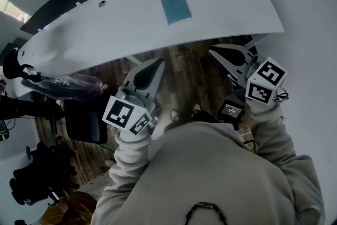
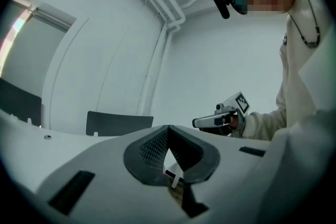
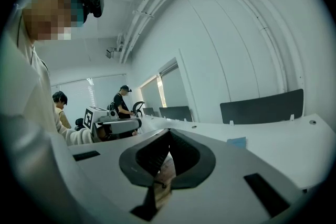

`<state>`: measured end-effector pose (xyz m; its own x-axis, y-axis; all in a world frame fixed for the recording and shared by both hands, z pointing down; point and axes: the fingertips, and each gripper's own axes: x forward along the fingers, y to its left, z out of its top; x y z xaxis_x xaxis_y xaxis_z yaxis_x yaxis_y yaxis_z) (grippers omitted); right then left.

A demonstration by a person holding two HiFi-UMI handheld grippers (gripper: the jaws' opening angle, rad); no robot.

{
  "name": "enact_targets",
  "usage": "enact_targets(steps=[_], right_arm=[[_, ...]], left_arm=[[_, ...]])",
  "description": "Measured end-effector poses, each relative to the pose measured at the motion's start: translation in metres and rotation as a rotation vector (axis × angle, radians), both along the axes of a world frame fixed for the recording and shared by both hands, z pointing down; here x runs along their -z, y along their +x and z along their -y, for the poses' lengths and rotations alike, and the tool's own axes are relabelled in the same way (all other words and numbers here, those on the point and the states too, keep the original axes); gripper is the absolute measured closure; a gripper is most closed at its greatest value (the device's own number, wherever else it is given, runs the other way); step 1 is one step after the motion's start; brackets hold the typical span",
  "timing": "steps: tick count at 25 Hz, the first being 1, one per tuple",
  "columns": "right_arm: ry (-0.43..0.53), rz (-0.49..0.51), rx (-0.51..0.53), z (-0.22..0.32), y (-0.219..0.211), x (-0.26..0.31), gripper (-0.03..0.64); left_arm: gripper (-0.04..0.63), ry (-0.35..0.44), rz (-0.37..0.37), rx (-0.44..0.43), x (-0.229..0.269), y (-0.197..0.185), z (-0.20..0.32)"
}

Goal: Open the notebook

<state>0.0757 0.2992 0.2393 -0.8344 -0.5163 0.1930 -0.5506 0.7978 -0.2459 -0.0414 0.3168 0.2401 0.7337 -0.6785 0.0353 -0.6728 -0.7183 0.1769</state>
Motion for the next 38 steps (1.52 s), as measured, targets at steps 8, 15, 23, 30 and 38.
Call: enact_targets(steps=[8,15,23,30,38], right_arm=[[-0.039,-0.008,0.023,-0.002,-0.001,-0.020,0.597],[-0.026,-0.007,0.019,0.001,0.005,-0.016,0.597],[-0.022,-0.017,0.020,-0.003,0.007,-0.018,0.597],[-0.067,0.037,0.015,-0.004,0.018,-0.019,0.597],[-0.039,0.000,0.018,-0.007,0.028,-0.021,0.597]], left_arm=[[0.598,-0.024,0.022,-0.004,-0.012,0.007,-0.003],[0.598,-0.032,0.037,-0.019,-0.014,0.018,-0.006],[0.598,-0.023,0.048,-0.020,-0.016,0.022,-0.006],[0.598,-0.021,0.025,-0.021,-0.011,0.031,-0.004],[0.598,-0.048,0.015,-0.025,-0.017,0.037,-0.004]])
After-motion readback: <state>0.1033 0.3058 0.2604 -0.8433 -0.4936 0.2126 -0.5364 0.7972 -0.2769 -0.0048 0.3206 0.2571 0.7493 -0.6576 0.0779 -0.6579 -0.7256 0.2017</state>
